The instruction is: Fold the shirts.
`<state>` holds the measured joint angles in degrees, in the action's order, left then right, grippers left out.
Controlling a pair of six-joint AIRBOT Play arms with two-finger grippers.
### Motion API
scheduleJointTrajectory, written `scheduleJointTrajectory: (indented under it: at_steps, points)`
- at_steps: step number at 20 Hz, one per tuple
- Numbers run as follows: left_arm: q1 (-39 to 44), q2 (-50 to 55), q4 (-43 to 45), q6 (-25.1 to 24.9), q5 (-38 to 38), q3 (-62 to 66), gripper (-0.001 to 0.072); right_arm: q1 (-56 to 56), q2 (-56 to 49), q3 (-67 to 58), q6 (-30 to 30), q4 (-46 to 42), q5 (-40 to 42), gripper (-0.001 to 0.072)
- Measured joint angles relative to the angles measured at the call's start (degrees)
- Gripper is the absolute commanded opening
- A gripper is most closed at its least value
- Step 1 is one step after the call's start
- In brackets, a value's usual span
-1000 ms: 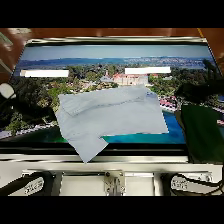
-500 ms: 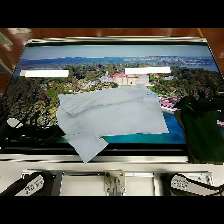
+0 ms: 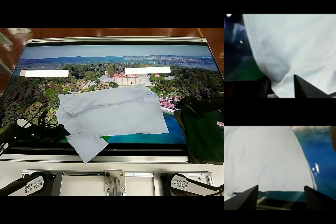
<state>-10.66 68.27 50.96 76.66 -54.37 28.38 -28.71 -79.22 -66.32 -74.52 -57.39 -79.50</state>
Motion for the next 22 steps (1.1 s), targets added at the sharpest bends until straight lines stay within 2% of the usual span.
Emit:
scheduleJointTrajectory:
  at_steps: [1,2,9,14,22]
  points:
    - [0.24,0.42,-0.02,-0.2,0.44,-0.04,0.0068,0.0,0.0,0.02,-0.44,-1.46,-0.48,0.0673]
    - [0.33,0.66,-0.2,-0.5,0.63,-0.02,0.0038,-0.02,0.0,0.13,-0.81,-3.1,-0.87,0.0672]
    - [0.5,0.44,-0.26,-5.79,-2.89,1.81,0.0038,-2.95,0.0,7.5,0.04,-8.44,-2.01,0.0673]
    - [0.5,-0.63,-0.42,-9.73,-6.03,3.65,0.0038,-4.74,-1.73,11.93,-0.28,-6.08,1.07,0.0672]
    - [0.5,-1.27,-2.16,-11.67,-8.09,5.55,0.0038,-1.9,-8.79,14.01,1.22,0.13,3.17,0.0672]
